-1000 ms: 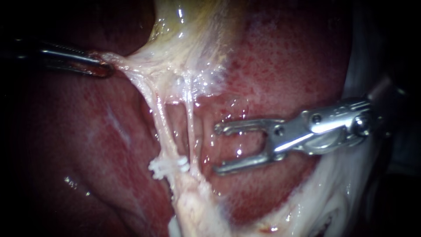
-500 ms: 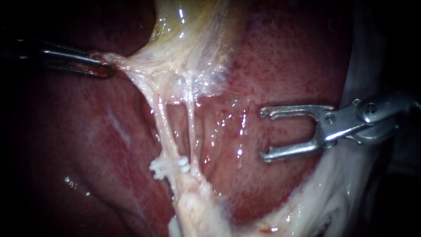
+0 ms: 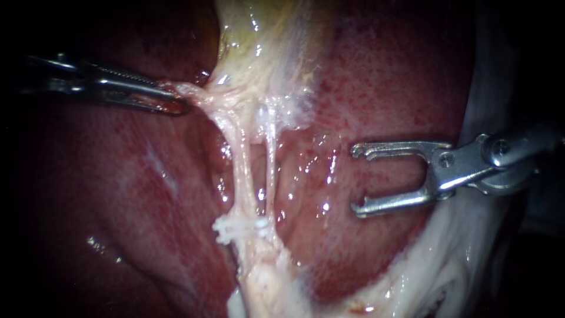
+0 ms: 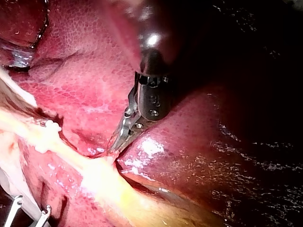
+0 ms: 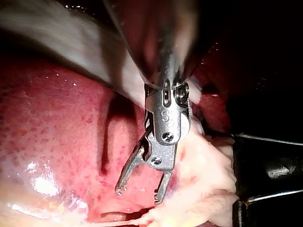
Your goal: Going back second clip left tube
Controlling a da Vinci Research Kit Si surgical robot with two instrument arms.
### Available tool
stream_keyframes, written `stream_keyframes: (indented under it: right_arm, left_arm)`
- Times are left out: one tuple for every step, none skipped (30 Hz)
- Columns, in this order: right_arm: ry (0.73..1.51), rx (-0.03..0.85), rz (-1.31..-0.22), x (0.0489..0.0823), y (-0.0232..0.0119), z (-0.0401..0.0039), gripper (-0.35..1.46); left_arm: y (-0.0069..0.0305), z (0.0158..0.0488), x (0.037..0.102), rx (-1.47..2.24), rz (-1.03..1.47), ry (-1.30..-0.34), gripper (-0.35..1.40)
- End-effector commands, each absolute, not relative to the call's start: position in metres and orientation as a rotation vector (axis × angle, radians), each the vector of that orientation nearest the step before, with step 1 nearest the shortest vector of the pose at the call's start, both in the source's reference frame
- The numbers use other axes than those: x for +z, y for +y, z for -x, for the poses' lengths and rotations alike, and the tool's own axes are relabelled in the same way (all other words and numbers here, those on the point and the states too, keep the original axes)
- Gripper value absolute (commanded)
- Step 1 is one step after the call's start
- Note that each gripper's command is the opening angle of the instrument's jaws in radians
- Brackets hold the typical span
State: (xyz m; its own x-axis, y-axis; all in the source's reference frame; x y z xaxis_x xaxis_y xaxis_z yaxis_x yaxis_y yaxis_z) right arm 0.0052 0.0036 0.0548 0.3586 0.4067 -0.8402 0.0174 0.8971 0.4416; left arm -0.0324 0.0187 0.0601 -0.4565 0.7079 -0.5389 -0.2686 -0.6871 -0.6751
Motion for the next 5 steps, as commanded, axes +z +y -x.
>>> stream_keyframes:
  right_arm:
    - [1.185, 0.260, -0.411, 0.0548, 0.0037, -0.0052, 0.50]
    - [1.185, 0.260, -0.411, 0.0547, 0.0037, -0.0052, 0.50]
    - [1.186, 0.258, -0.414, 0.0547, 0.0036, -0.0052, 0.50]
    - [1.186, 0.258, -0.414, 0.0547, 0.0036, -0.0052, 0.50]
    - [1.187, 0.257, -0.416, 0.0546, 0.0036, -0.0053, 0.50]
  left_arm:
    - [0.0187, 0.0324, 0.0601, 2.161, 1.132, -0.685, -0.35]
    - [0.0187, 0.0324, 0.0601, 2.161, 1.133, -0.685, -0.35]
    - [0.0187, 0.0324, 0.0601, 2.161, 1.133, -0.685, -0.35]
    - [0.0187, 0.0324, 0.0601, 2.161, 1.133, -0.686, -0.35]
    - [0.0187, 0.0323, 0.0600, 2.161, 1.133, -0.686, -0.35]
